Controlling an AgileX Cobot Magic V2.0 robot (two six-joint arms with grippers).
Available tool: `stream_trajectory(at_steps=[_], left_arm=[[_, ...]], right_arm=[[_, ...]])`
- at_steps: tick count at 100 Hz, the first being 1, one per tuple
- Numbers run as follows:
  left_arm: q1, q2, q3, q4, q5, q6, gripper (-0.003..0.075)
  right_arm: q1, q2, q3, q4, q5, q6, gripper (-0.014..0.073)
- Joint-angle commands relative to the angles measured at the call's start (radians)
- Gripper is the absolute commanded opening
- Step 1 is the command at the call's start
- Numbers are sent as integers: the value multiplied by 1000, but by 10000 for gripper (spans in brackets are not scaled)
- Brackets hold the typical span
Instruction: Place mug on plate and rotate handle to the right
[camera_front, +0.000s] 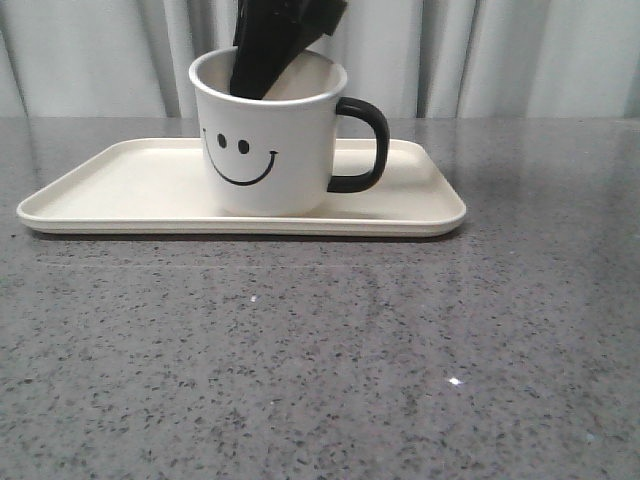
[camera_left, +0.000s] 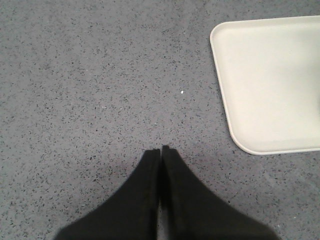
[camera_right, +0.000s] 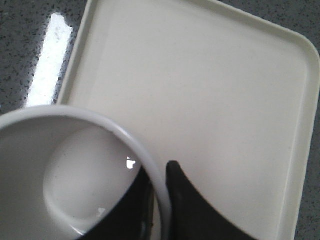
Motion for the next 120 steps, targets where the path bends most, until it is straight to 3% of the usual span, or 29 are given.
stream_trajectory(at_steps=[1,120], left_arm=[[3,-7,-24,-11,-64,0,-20],[3,-7,-24,-23,-67,0,-20]], right_arm=[[0,-62,-24,31,89,-14,-66],[0,-31,-25,41,87,-19,-64]])
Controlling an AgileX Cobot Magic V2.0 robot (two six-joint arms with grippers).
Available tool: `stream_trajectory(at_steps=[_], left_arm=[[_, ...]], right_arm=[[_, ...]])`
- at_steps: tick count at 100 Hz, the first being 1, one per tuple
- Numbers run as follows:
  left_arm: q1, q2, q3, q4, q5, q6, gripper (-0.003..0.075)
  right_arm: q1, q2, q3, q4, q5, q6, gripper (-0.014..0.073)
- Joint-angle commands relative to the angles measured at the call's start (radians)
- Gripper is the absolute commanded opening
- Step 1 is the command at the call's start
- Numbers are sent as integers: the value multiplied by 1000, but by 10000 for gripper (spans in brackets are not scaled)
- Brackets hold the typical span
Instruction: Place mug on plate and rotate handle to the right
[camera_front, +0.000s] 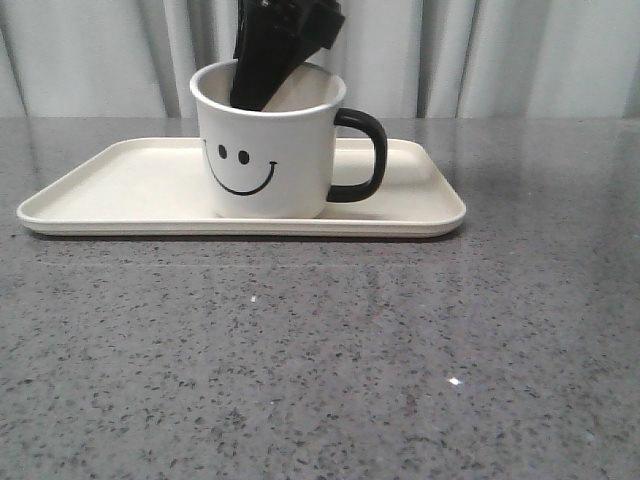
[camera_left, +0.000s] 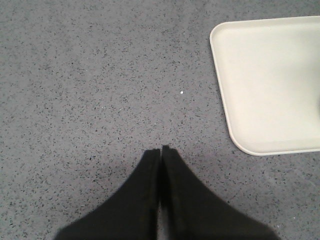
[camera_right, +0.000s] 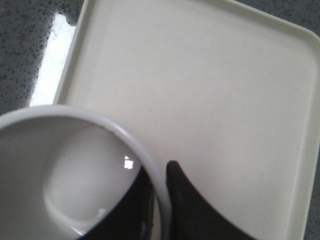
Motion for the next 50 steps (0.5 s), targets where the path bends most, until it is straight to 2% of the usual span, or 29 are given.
stream_trajectory(at_steps=[1,28,50], left_arm=[[3,-7,-24,-21,-67,0,-20],[3,-7,-24,-27,-67,0,-20],[3,-7,-24,-27,-67,0,-20]], right_arm=[[0,-50,-25,36,89,-12,-63],[0,-51,-25,60,89,-11,59],[0,-51,-25,61,89,-11,62]])
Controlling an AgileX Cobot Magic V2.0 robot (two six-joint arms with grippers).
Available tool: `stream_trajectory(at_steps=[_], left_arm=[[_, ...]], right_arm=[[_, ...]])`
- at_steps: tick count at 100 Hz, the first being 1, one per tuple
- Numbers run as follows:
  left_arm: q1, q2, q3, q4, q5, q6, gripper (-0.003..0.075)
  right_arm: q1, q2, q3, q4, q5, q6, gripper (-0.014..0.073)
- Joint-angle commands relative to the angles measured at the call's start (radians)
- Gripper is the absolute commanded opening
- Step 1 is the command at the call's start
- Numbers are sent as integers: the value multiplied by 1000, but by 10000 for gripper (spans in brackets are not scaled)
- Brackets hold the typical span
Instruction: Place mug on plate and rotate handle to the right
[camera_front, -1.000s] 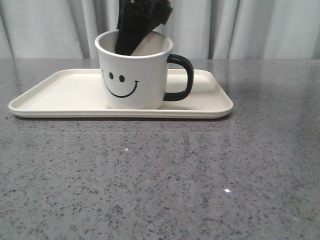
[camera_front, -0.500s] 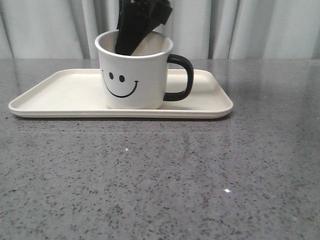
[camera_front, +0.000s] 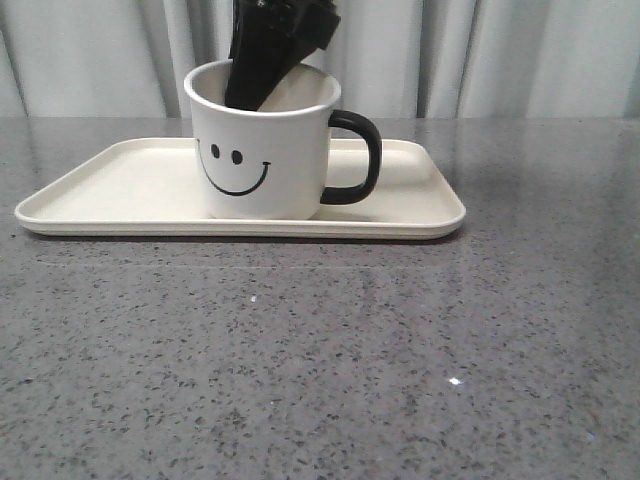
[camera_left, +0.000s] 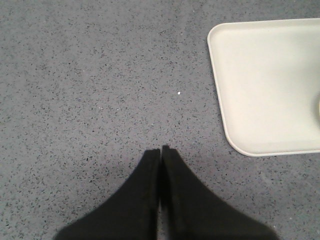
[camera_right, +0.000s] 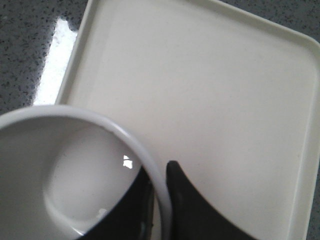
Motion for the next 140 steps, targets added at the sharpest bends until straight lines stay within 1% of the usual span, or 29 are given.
stream_trajectory(at_steps=[1,8,28,109,116,130,140], left_arm=[[3,-7,-24,-18,-67,0,-20],[3,-7,-24,-18,-67,0,-20],[3,-7,-24,-18,-67,0,-20],[3,-7,-24,-18,-67,0,-20],[3,-7,-24,-18,-67,0,-20],[3,-7,-24,-18,-67,0,-20],[3,-7,-24,-18,-67,0,-20]], right_arm=[[0,-54,-25,40,91,-9,62],[0,-54,-25,40,91,-9,78],[0,-54,-27,40,91,-9,172],[0,-58,-51,40,72,-8,176],[0,-58,-69,40,73,-5,202],[0,-58,-130,39,91,41,270],[0,-58,-163,37,91,53,279]])
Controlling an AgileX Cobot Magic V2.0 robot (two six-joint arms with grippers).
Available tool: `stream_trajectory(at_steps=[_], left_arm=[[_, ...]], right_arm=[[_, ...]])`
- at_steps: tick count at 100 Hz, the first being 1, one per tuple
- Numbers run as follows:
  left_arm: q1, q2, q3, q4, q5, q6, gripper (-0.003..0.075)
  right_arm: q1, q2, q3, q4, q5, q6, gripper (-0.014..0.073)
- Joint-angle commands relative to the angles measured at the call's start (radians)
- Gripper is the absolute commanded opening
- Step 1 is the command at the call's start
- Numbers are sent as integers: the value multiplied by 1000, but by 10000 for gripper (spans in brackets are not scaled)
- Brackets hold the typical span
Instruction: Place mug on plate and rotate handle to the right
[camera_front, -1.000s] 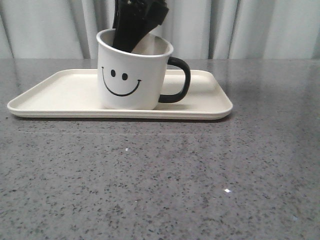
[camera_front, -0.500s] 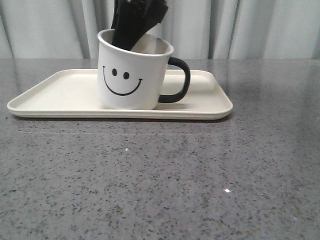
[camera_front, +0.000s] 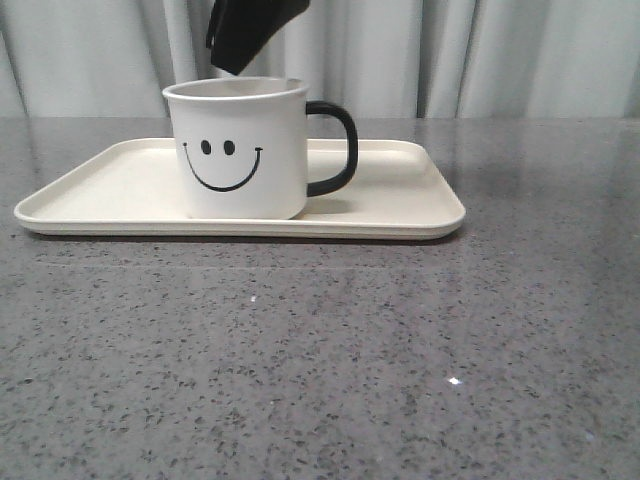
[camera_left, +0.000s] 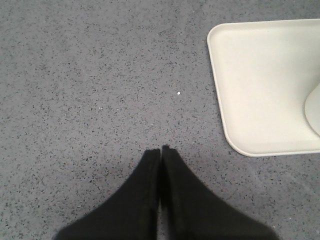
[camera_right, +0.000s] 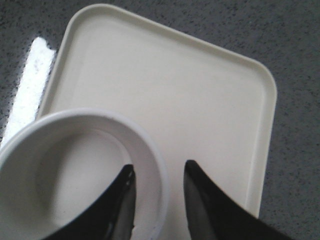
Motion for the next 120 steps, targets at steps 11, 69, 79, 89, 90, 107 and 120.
stream_trajectory(at_steps=[11,69,79,89,90,107,120], left_arm=[[3,-7,-24,-18,-66,0,-20],[3,-7,-24,-18,-70,0,-20],[3,-7,-24,-18,-70,0,-20],[3,-7,-24,-18,-74,0,-20],[3,-7,-24,-18,-74,0,-20],[3,-7,-24,-18,-94,0,-20],[3,-7,-24,-20,-119,0,-20]], right_arm=[[0,-62,-71,33,91,24,279],[-130,-219,-110,57,-150,323,276],[-222,-261,-109,124,-158,372,276],[-319,-308,-109,211,-144,399,276],[-326,-315,-109,222,-139,403,276],[-498,-407,-109,333,-88,417,276],[-622,-481,-101,377,-87,419,274]])
